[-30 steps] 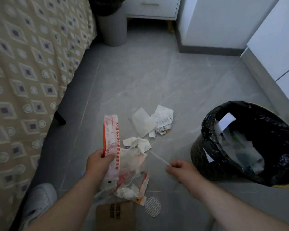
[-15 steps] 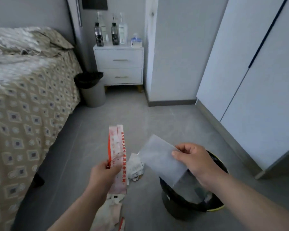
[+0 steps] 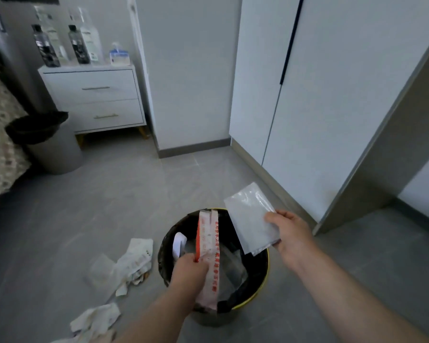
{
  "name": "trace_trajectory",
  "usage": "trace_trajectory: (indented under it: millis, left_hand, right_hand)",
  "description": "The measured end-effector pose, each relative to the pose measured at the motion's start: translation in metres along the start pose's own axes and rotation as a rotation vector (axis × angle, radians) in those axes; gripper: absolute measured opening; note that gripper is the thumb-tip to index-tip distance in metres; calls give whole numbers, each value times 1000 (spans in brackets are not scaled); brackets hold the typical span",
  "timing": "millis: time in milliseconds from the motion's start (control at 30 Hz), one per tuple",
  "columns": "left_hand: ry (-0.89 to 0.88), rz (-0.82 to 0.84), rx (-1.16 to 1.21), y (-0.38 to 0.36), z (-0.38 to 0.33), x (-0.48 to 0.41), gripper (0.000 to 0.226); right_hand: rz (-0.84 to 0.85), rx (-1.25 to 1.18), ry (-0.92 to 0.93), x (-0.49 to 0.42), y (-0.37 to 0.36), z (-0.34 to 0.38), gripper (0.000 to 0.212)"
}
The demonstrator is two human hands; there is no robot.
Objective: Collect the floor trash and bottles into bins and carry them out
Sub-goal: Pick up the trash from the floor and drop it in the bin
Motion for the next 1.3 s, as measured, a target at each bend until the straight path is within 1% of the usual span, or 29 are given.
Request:
trace_trajectory:
  millis: [67,133,200,233,267,300,333,400,433,467,500,533,600,633,667,733,800,867,933,967,1033,1067,1133,1167,1233,1300]
  left_hand:
    - [57,-42,0,-2,-6,-12,28]
    - [98,-13,-6,-3,-10,-21,33]
    - [64,19,-56,-2,-13,-17,36]
    - [21,44,-135,0,-12,-12,38]
    - [-30,41,-257,4,-9,-5,44]
    - [-88,-9,-382,10,-4,1,44]
    - [-171,-87,-465,17,-1,10,40]
    - [-325,-217,-511,31,2,31,17]
    - [-375,-251,-544,39,7,37,16]
    - [-384,-244,-611,44,16,37,23]
    - [-348,-193,-701,49,24,35,43]
    - [-306,-114,-794,52,33,30,68]
    - [-308,-14,-904,57,47,16,112]
    - [-330,6,-914,57,52,10,126]
    - [-337,8,-913,58,56,5,133]
    - [-344,-12,-883,58,62,-1,127]
    - [-381,-42,-808,57,65,-3,122]
    - [-418,-44,-740,57,66,-4,122]
    - [-438,-42,-716,58,69,-8,122]
    - [-446,-43,-712,59,70,-9,121]
    - [-460,-45,-697,60,71,-8,119]
    - [-467,-38,-680,59,71,-8,117]
    - [-475,-23,-632,58,73,-10,116]
    - [-482,-18,-611,57,74,-11,118]
    - [-509,-12,-567,56,74,-11,120]
    - [-527,4,-495,61,75,-5,123]
  right_hand:
    - [-12,1,-12,-4,3,-5,19]
    - [-19,5,-26,-7,2,-10,17]
    - [-20,22,-49,-9,-2,-15,14]
    - [-12,33,-55,-9,-8,-16,14]
    - [2,42,-48,-8,-14,-17,15]
    - [16,65,-33,-8,-19,-18,15]
    - [27,113,-3,-8,-22,-19,15]
    - [69,278,52,-7,-30,-23,10]
    - [122,379,73,-5,-34,-27,5]
    - [203,493,89,-2,-38,-33,7]
    - [312,625,90,0,-43,-41,18]
    - [429,773,73,1,-47,-52,31]
    - [590,1103,25,-1,-52,-77,54]
    - [639,1266,-6,-4,-53,-90,61]
    - [666,1409,-42,-7,-53,-102,65]
    - [688,1574,-126,-15,-55,-123,69]
    - [708,1591,-248,-20,-59,-136,66]
    - [770,1584,-349,-24,-64,-147,67]
    - [843,1573,-444,-25,-66,-158,68]
    - [867,1586,-495,-27,-66,-165,65]
    - [859,1632,-575,-27,-68,-172,60]
    - [844,1661,-577,-26,-70,-173,59]
    - [835,1716,-506,-24,-76,-166,53]
    - [832,1751,-433,-22,-78,-159,49]
    - [790,1764,-206,-18,-80,-144,43]
    - [674,1653,24,-11,-83,-127,40]
Point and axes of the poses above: each hand's wrist, its own x-axis away from the middle knuckle, its own y-axis out of the back of the hand, z = x × y, the point moved 1 cm from there along -x, towards the middle knuckle, and after that the axes turned 11 degrees about z, right-handed, at the moved point
